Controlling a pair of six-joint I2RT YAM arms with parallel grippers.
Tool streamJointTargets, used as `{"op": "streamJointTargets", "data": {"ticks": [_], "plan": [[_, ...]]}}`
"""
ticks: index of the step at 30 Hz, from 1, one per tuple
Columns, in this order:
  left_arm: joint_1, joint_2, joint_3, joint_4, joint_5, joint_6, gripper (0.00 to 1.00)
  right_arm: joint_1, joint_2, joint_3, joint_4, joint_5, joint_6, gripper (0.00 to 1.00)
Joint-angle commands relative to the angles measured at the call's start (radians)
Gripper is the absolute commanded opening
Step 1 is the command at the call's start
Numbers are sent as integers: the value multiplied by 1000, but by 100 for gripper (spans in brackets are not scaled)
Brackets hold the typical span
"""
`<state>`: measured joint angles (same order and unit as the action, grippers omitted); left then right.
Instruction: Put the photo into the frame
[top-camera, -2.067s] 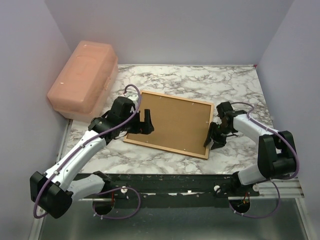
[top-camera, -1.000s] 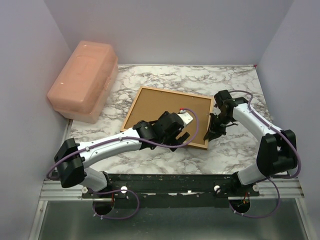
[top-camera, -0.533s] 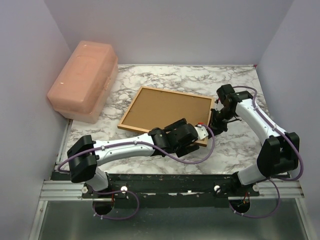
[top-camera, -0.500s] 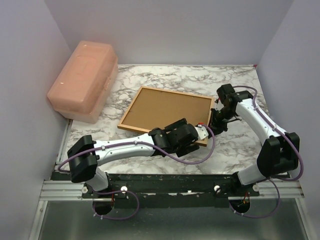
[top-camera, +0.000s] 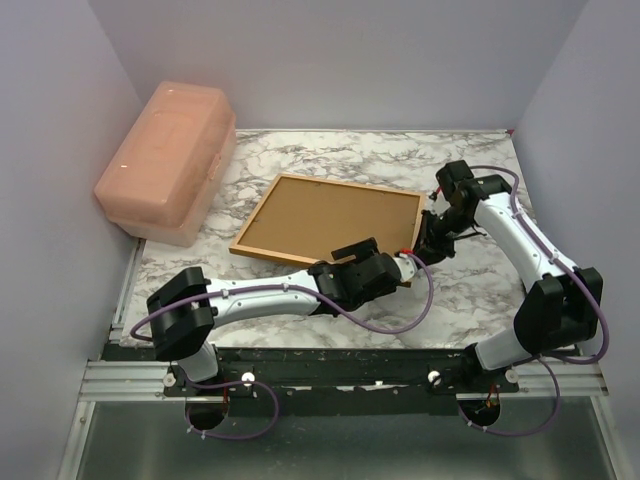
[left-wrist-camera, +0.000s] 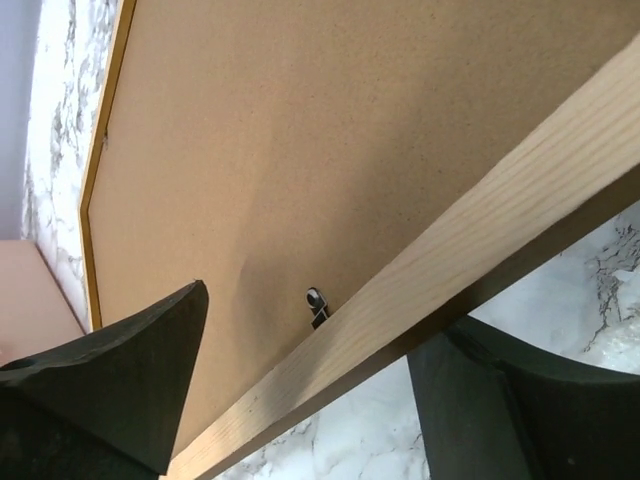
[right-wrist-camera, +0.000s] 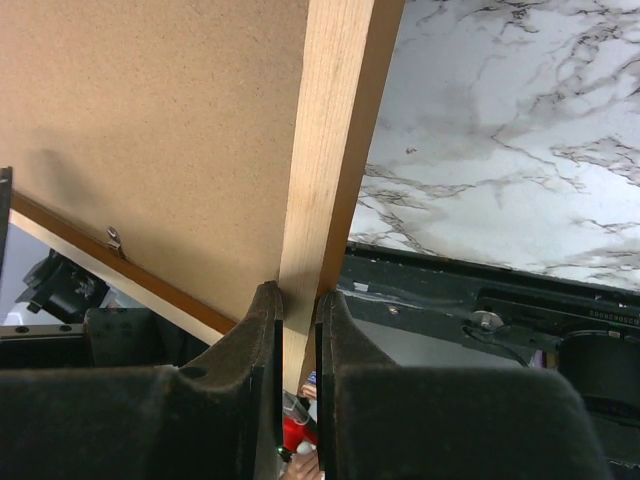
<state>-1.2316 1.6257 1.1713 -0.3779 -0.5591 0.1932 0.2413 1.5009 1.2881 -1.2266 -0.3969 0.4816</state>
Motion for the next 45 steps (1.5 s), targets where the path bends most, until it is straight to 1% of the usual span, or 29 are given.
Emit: {"op": "streamJointTargets", "data": {"ticks": [1, 3, 9, 11, 12, 13, 14, 16, 18, 23, 25, 27, 30, 33, 37, 41, 44, 45], "plan": [[-6, 9, -23, 81, -113, 59, 73, 1, -48, 48, -9, -166, -25, 0], [-5, 15, -31, 101, -144, 78, 64, 0, -51, 49, -3, -184, -24, 0], [-7, 7, -57, 157, -206, 124, 46, 1, -36, 79, -18, -204, -46, 0], [-7, -1, -63, 171, -227, 140, 36, 1, -34, 88, -17, -203, -47, 1], [-6, -8, -65, 174, -233, 143, 30, 1, -34, 93, -15, -197, -47, 3], [-7, -17, -68, 175, -235, 146, 24, 1, -35, 100, -13, -193, -46, 6], [-8, -26, -70, 177, -237, 149, 19, 0, -38, 107, -6, -187, -47, 12], [-8, -49, -70, 167, -237, 149, 9, 1, -46, 129, 7, -160, -39, 21], [-9, -72, -66, 152, -237, 144, 1, 1, -60, 159, 31, -142, -30, 36], [-10, -128, -41, 88, -230, 128, 0, 0, -88, 253, 94, -81, -14, 67], [-11, -148, -29, 60, -233, 120, 0, 0, -103, 286, 128, -64, -22, 76], [-13, -168, -15, 21, -231, 112, 0, 0, -118, 313, 163, -56, -44, 81], [-13, -206, 6, -37, -228, 89, 0, 0, -152, 339, 227, -30, -87, 84], [-14, -262, 11, -85, -218, 65, 0, 0, -182, 362, 300, 43, -129, 85], [-13, -331, 22, -140, -204, 35, 0, 0, -264, 317, 471, 94, -225, 85], [-13, -384, 41, -196, -181, -14, 0, 1, -392, 158, 764, 76, -326, 83], [-13, -420, 61, -235, -154, -48, 0, 1, -522, -48, 1066, -10, -446, 78], [-14, -429, 68, -248, -143, -60, 0, 0, -558, -125, 1170, -30, -470, 80]]}}
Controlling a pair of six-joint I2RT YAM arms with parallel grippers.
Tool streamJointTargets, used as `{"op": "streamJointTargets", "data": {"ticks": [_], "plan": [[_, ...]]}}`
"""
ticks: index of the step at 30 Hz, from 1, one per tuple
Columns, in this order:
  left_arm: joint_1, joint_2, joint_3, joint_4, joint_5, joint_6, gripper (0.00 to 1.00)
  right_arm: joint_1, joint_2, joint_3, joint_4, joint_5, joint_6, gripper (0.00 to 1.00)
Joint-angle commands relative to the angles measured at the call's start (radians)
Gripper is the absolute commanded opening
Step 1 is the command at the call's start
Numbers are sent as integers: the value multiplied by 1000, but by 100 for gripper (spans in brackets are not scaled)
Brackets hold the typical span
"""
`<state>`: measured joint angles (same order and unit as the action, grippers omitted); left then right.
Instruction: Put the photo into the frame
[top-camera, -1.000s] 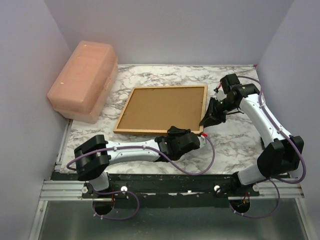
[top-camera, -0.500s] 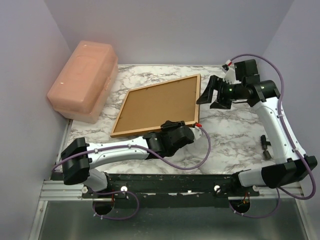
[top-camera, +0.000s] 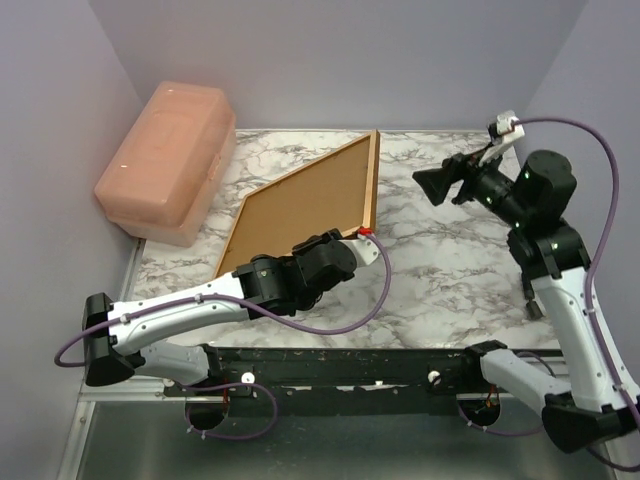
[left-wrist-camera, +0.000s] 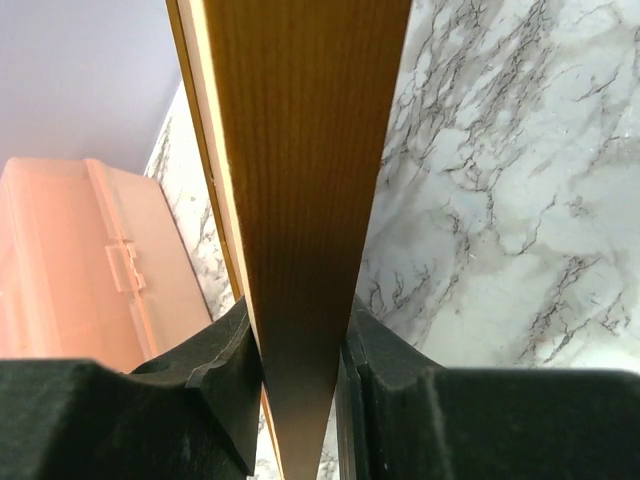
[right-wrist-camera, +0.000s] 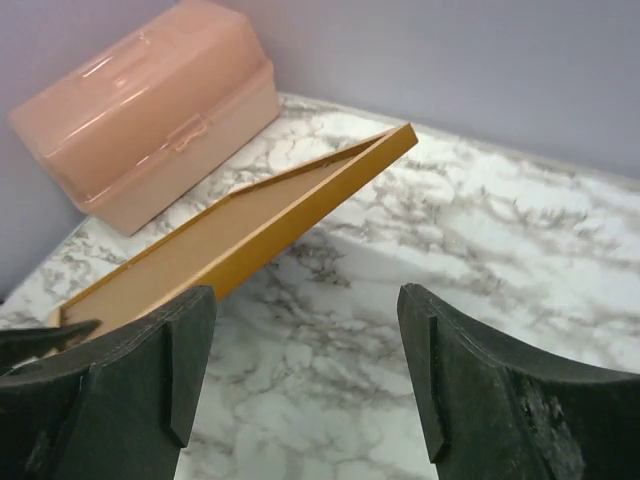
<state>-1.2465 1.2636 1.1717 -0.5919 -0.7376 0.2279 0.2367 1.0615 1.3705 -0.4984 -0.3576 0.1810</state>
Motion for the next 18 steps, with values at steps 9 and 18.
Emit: {"op": "streamJointTargets", "data": {"ticks": [9, 18], "plan": [[2, -123, 129, -119, 160, -162, 0, 6, -164, -400, 648, -581, -669, 100], [2, -138, 173, -169, 223, -197, 0, 6, 64, -228, 625, -944, -853, 100]]}}
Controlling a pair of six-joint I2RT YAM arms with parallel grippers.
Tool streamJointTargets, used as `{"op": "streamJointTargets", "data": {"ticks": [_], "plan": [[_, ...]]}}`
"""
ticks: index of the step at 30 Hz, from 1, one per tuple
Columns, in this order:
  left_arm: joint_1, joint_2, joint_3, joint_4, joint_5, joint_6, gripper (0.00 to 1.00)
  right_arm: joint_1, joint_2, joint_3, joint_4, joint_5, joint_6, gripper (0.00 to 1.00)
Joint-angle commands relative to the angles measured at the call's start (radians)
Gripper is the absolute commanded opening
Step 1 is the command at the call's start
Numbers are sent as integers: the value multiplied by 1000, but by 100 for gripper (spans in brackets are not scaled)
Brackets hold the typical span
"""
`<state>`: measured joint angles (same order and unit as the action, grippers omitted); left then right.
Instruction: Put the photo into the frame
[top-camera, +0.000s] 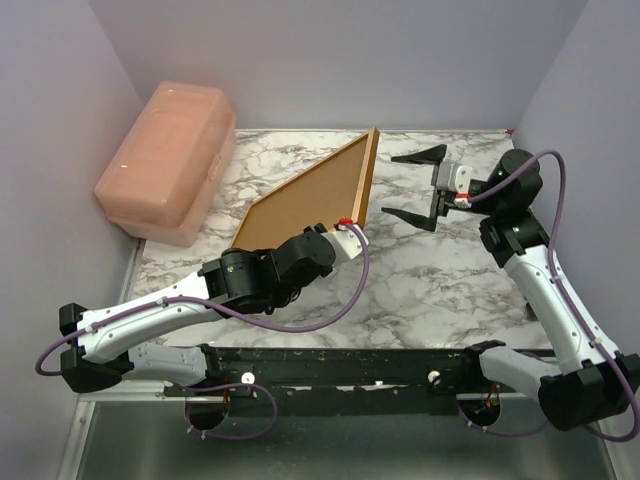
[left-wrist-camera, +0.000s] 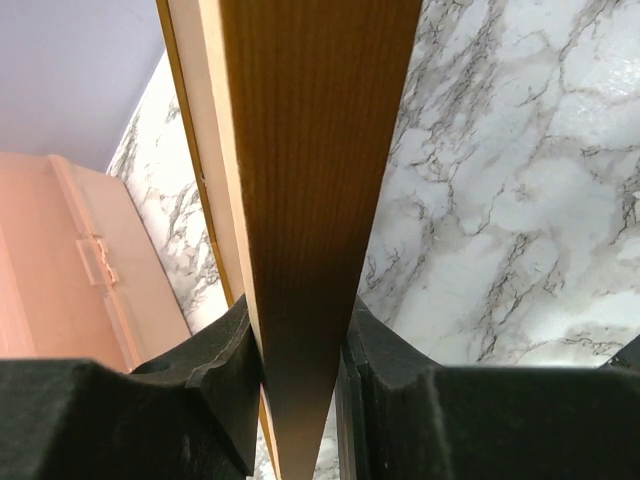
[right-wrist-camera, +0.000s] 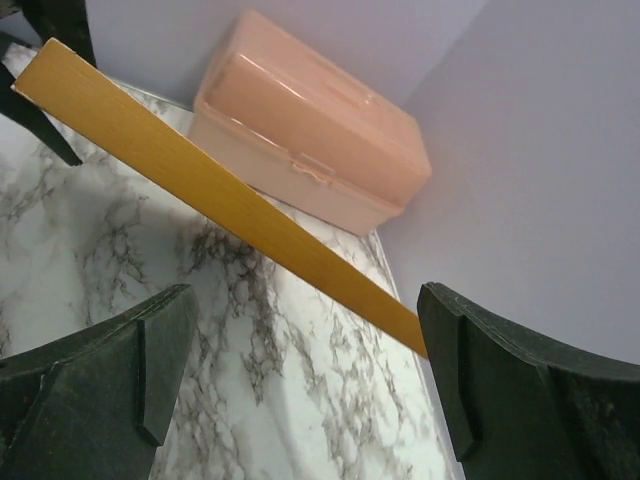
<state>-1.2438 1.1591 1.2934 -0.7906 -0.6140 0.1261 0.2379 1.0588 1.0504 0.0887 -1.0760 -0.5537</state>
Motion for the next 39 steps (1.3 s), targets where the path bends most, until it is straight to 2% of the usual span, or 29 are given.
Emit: {"op": "streamJointTargets", "data": {"ticks": [1, 5, 9, 20, 29, 35, 37, 39], "plan": [[0, -35, 55, 26, 102, -98, 0, 6, 92, 109, 42, -252, -120, 100], [-1, -33, 59, 10, 116, -109, 0, 34, 179, 182, 54, -318, -113, 99], [-1, -32, 68, -5, 113, -119, 0, 91, 258, 250, 35, -375, -110, 93], [-1, -37, 85, -18, 112, -121, 0, 200, 331, 258, 37, -435, -95, 80], [0, -48, 79, -10, 90, -121, 0, 238, 326, 221, 50, -431, -87, 57], [0, -62, 73, -4, 48, -121, 10, 238, 304, 192, 54, -410, -99, 31], [0, -65, 73, -4, 32, -121, 16, 238, 299, 187, 53, -407, -98, 25], [0, -68, 72, -4, 10, -121, 30, 237, 293, 183, 53, -406, -98, 21]]}}
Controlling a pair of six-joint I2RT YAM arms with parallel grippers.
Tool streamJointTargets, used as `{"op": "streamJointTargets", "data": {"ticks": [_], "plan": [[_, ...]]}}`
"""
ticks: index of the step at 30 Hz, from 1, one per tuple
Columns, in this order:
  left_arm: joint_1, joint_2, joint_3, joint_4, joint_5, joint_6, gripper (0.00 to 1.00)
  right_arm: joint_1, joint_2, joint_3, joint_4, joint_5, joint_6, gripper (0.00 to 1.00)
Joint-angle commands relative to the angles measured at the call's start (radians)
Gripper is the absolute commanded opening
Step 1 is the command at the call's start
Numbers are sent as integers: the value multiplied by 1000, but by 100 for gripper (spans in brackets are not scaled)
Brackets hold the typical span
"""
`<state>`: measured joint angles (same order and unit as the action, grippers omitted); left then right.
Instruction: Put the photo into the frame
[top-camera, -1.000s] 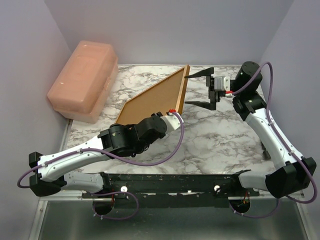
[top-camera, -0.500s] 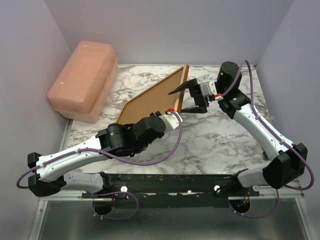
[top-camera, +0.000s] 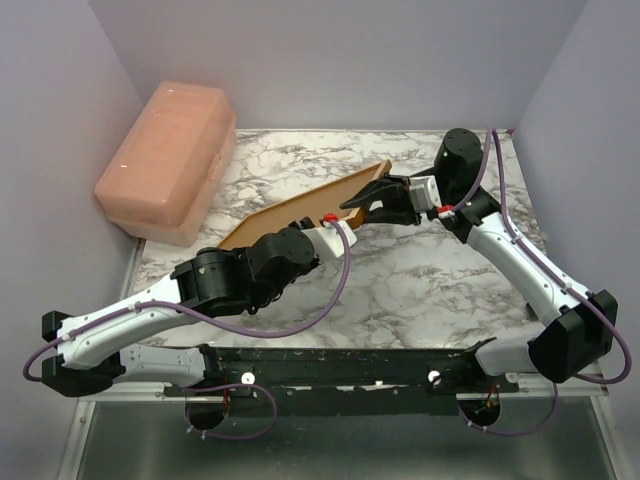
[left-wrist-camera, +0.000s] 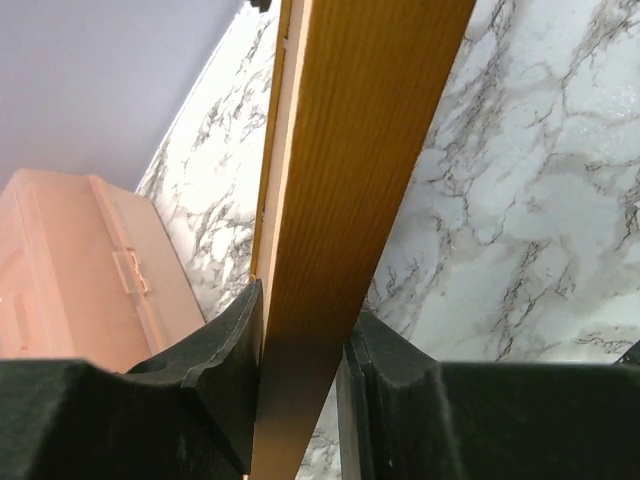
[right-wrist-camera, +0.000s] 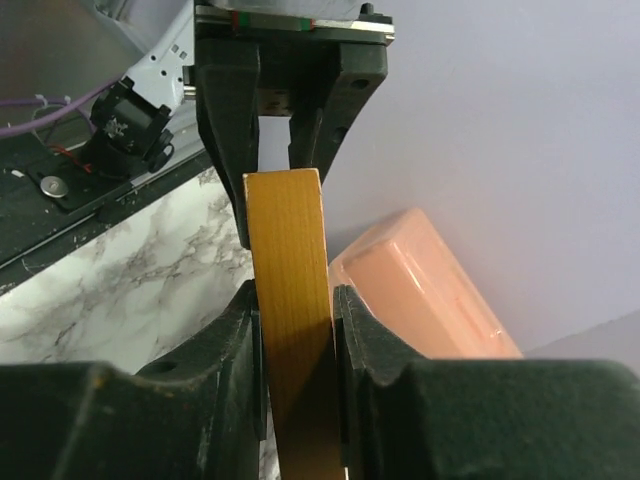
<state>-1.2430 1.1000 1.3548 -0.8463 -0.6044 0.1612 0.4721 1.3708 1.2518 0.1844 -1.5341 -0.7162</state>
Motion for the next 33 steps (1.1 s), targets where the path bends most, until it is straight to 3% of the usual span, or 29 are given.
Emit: {"op": "streamJointTargets", "data": {"ticks": [1, 6, 10, 12, 20, 33], "plan": [[-1, -9, 11, 53, -10, -156, 38, 3, -22, -20, -43, 52, 66, 20], [-1, -11, 31, 52, -81, -156, 74, 3, -34, -32, -43, 52, 73, 11], [-1, -12, 89, 46, -103, -181, 85, 3, -47, -42, -44, 57, 86, 4], [-1, -15, 119, 46, -116, -175, 88, 3, -55, -48, -45, 61, 101, 0], [-1, -27, 217, 65, -113, -167, 96, 3, -108, -85, -33, 98, 246, 0], [32, 32, 282, 44, 21, -286, 99, -7, -276, -185, 119, 499, 782, 0]]}}
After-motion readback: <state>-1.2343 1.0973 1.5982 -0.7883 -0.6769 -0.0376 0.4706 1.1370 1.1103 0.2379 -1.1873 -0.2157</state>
